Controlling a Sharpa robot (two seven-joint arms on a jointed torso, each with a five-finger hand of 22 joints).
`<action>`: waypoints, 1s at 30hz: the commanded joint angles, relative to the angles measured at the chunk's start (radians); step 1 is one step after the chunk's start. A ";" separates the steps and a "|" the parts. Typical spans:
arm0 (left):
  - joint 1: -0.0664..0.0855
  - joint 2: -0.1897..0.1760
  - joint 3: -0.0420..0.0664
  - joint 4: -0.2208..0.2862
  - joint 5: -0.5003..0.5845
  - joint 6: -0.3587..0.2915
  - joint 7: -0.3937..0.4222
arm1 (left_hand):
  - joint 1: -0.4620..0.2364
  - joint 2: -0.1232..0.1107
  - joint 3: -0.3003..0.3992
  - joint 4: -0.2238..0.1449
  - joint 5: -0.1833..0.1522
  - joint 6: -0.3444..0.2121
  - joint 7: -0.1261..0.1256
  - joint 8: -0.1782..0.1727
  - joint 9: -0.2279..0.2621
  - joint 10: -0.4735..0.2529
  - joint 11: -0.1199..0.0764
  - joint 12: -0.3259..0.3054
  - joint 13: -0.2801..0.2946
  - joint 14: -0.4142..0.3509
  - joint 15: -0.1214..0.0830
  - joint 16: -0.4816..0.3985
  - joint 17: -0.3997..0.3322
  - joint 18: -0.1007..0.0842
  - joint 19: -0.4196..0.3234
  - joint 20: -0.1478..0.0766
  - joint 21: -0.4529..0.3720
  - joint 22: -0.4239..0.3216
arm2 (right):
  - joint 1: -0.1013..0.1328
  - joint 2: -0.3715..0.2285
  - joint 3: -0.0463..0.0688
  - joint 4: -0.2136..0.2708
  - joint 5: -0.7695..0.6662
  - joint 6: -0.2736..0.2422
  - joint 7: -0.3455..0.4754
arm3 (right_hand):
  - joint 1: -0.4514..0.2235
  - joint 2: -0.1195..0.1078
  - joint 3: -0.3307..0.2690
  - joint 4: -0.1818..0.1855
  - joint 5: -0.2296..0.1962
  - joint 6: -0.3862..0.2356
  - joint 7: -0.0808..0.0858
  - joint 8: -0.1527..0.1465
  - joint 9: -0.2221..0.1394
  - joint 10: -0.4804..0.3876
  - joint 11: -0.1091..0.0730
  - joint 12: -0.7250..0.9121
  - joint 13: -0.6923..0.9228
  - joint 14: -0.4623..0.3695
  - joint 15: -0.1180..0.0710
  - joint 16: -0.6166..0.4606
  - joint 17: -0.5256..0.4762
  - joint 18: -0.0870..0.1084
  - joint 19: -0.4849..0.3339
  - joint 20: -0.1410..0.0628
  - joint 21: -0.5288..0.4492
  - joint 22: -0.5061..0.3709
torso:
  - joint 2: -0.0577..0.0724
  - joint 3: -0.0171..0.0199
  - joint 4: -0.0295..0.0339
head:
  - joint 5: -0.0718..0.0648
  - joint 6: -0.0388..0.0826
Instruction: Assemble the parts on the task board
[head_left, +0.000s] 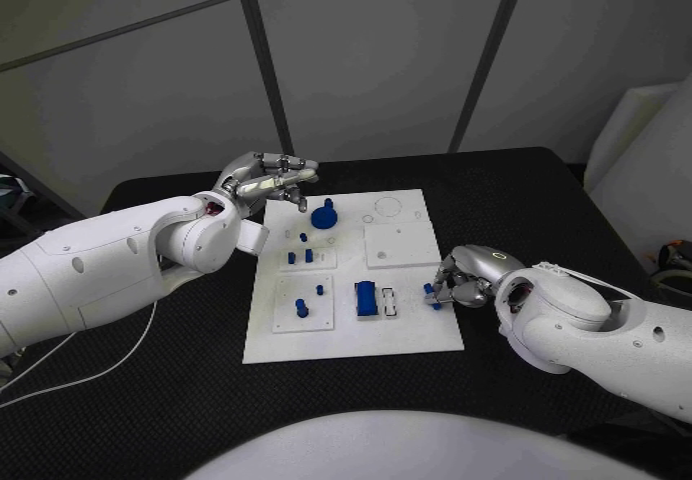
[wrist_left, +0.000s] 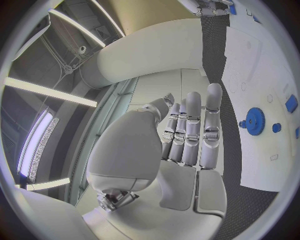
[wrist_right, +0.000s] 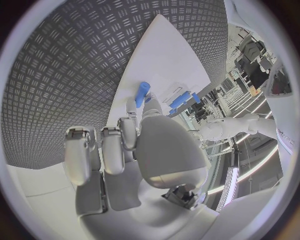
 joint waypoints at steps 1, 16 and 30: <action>0.001 -0.001 0.000 0.002 0.002 0.009 0.003 | -0.008 0.005 -0.007 0.001 0.003 -0.004 0.001 0.007 0.000 -0.007 0.002 0.004 0.002 -0.008 0.001 -0.001 -0.001 0.049 -0.008 0.002 -0.006 -0.001 | -0.007 0.005 -0.007 0.003 -0.069 0.116 -0.013 | 0.028 0.004 0.005 -0.011 -0.017 0.008 -0.001 -0.006 0.001 -0.001 -0.007 -0.006 -0.173 0.077 -0.005 -0.006 0.117 -0.015 0.106 0.001 0.007 0.263 | 0.001 -0.0001 -0.0014 | 0.000 -0.001; 0.001 -0.006 0.000 0.005 0.002 0.010 -0.001 | -0.008 0.005 -0.007 0.001 0.003 -0.004 0.001 0.007 0.000 -0.007 0.002 0.004 0.002 -0.008 0.001 -0.001 -0.001 0.049 -0.008 0.002 -0.006 -0.001 | -0.008 0.027 -0.008 -0.001 -0.279 0.223 -0.028 | 0.085 0.004 0.044 -0.048 -0.043 0.009 0.001 -0.021 0.001 -0.009 -0.006 -0.018 -0.177 0.076 -0.005 -0.009 0.115 -0.015 0.106 0.002 0.007 0.263 | 0.000 0.0002 0.0000 | 0.002 -0.005; 0.001 -0.005 0.000 0.004 0.002 0.010 -0.003 | -0.007 0.007 -0.008 0.000 0.003 -0.007 0.002 0.009 -0.001 -0.010 0.003 0.008 0.002 -0.009 0.001 0.001 -0.003 0.049 -0.007 0.003 -0.007 -0.003 | -0.008 0.009 -0.008 0.048 -0.086 0.089 -0.049 | 0.138 0.069 0.172 -0.076 0.032 0.035 -0.014 -0.026 0.006 -0.002 -0.020 -0.018 -0.172 0.078 -0.016 -0.003 0.125 -0.015 0.106 -0.009 0.007 0.263 | 0.000 0.0002 -0.0003 | 0.004 -0.003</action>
